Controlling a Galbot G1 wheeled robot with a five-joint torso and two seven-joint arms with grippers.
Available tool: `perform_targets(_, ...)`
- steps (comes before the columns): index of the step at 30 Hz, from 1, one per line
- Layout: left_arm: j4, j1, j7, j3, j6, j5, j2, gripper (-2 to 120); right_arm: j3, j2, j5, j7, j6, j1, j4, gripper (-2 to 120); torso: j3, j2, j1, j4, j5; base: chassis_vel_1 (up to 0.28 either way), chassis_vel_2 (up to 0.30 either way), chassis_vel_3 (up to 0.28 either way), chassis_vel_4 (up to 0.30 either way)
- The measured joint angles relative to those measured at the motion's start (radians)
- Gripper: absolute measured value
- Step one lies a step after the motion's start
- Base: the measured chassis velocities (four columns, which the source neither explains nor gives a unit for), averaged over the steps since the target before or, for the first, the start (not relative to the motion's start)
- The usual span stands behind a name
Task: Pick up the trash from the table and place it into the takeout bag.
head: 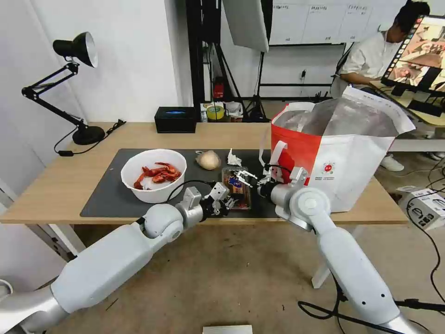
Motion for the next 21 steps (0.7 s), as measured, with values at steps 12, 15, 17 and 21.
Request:
perform_targets(12, -0.001, 0.001, 0.0, 0.0, -0.008, -0.001, 0.002, 0, -0.015, 0.02, 0.002, 0.005, -0.03, 0.029, -0.041, 100, 0.0, 0.0, 0.0, 0.0, 0.0, 0.0, 0.0, 0.0, 0.0)
perform_targets(15, -0.001, 0.0, 0.0, 0.002, -0.011, -0.002, 0.002, 0, -0.016, 0.022, 0.004, 0.01, -0.033, 0.029, -0.047, 100, 0.0, 0.0, 0.0, 0.0, 0.0, 0.0, 0.0, 0.0, 0.0)
perform_targets(17, -0.001, -0.005, 0.0, 0.01, -0.013, -0.003, 0.007, 0, -0.016, 0.023, 0.015, 0.012, -0.038, 0.032, -0.052, 100, 0.0, 0.0, 0.0, -0.0001, 0.0, 0.0, 0.0, 0.0, 0.0)
perform_targets(21, -0.001, -0.008, 0.0, 0.013, -0.014, -0.004, 0.008, 0, -0.013, 0.023, 0.029, 0.012, -0.046, 0.038, -0.057, 100, 0.0, 0.0, 0.0, 0.0, 0.0, 0.0, 0.0, 0.0, 0.0)
